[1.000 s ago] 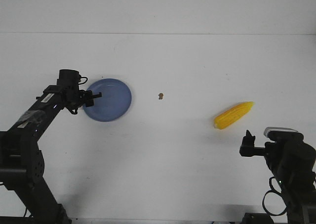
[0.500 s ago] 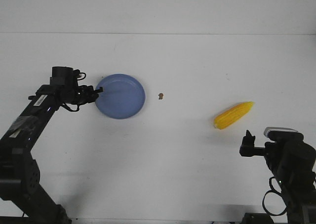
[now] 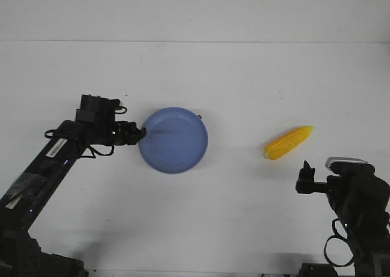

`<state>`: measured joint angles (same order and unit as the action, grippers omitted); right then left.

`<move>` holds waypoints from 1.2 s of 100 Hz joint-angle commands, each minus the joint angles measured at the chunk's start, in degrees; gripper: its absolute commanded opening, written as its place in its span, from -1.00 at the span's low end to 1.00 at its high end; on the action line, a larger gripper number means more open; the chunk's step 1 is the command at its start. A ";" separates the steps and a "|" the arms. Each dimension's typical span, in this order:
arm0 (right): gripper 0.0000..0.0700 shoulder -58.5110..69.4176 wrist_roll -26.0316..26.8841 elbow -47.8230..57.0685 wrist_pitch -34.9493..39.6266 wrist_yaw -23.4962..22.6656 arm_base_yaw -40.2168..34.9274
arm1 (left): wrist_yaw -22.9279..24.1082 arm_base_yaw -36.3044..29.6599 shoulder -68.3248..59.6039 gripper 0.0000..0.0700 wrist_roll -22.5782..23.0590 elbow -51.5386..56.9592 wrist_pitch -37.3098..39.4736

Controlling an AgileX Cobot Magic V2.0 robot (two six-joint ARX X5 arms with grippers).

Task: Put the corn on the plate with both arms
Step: 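Reach the left gripper forward to the blue plate's rim, then push the blue plate with the left gripper toward the table center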

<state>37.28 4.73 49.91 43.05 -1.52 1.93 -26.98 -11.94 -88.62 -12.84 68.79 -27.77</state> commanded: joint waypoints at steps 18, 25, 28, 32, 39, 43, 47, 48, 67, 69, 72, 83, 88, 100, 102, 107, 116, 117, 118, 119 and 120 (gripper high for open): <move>0.81 0.28 0.02 1.05 -0.28 0.00 -0.04 | -0.74 -8.37 -0.13 -0.99 -5.38 -10.71 10.71; 0.81 0.28 0.02 1.05 -0.28 0.00 -0.04 | -0.74 -10.40 -0.13 -0.99 -6.51 -12.81 12.79; 0.81 0.28 0.04 1.05 -0.28 0.00 -0.04 | -0.72 -11.23 -0.13 -0.99 -7.02 -13.53 13.49; 0.81 0.28 0.04 1.05 -0.28 -0.02 -0.04 | -0.66 -12.20 -0.13 -0.99 -7.45 -14.32 14.25; 0.81 0.28 0.04 1.05 -0.28 -0.02 -0.04 | 0.48 -13.77 -0.17 -0.99 -7.58 -14.84 14.34; 0.81 0.28 0.04 1.05 -0.28 -0.02 -0.04 | 1.40 -14.40 -0.17 -0.99 -7.61 -14.88 14.25; 0.81 0.28 0.04 1.05 -0.28 -0.02 -0.04 | 2.23 -14.97 -0.17 -0.99 -7.63 -14.88 14.21; 0.81 0.28 0.04 1.05 -0.28 0.00 -0.04 | 2.40 -15.08 -0.17 -0.99 -7.65 -14.88 14.21; 0.81 0.28 0.04 1.05 -0.28 -0.02 -0.04 | 3.43 -15.85 -0.24 -0.96 -7.85 -14.88 13.92; 0.81 0.28 0.04 1.05 -0.28 -0.02 -0.04 | 3.43 -15.85 -0.24 -0.96 -7.85 -14.88 13.84; 0.81 0.28 0.04 1.05 -0.28 -0.02 -0.04 | 3.52 -15.85 -0.24 -0.95 -7.82 -14.88 13.73; 0.81 0.28 0.04 1.05 -0.28 -0.02 -0.04 | 4.11 -15.85 -0.24 -0.91 -7.82 -14.88 13.29; 0.81 0.28 0.04 1.05 -0.28 -0.02 -0.04 | 4.11 -15.85 -0.24 -0.78 -7.82 -14.88 13.11; 0.81 0.28 0.04 1.05 -0.28 -0.02 -0.04 | 4.11 -15.85 -0.24 -0.37 -7.85 -14.88 12.61; 0.81 0.28 0.04 1.05 -0.28 -0.02 -0.04 | 4.11 -15.85 -0.24 -0.33 -7.85 -14.88 12.63; 0.81 0.28 0.04 1.05 -0.28 -0.02 -0.04 | 4.11 -15.85 -0.24 -0.22 -7.82 -14.88 12.85; 0.81 0.28 0.04 1.05 -0.28 -0.02 -0.04 | 4.07 -15.82 -0.17 0.03 -7.82 -14.86 13.35; 0.81 0.28 0.02 1.05 -0.28 -0.02 -0.04 | 4.04 -15.82 -0.11 0.06 -7.82 -14.86 13.40; 0.81 0.28 0.04 1.05 -0.28 -0.02 -0.04 | 4.02 -15.82 -0.07 0.10 -7.82 -14.86 13.49; 0.81 0.28 0.04 1.05 -0.28 -0.02 -0.04 | 4.02 -15.82 0.00 0.13 -7.80 -14.86 13.60; 0.81 0.28 0.04 1.05 -0.28 -0.02 -0.04 | 4.00 -15.82 0.07 0.16 -7.80 -14.86 13.75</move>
<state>37.28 4.73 49.91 43.05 -1.52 1.93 -22.70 -27.42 -88.42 -20.51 53.34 -14.66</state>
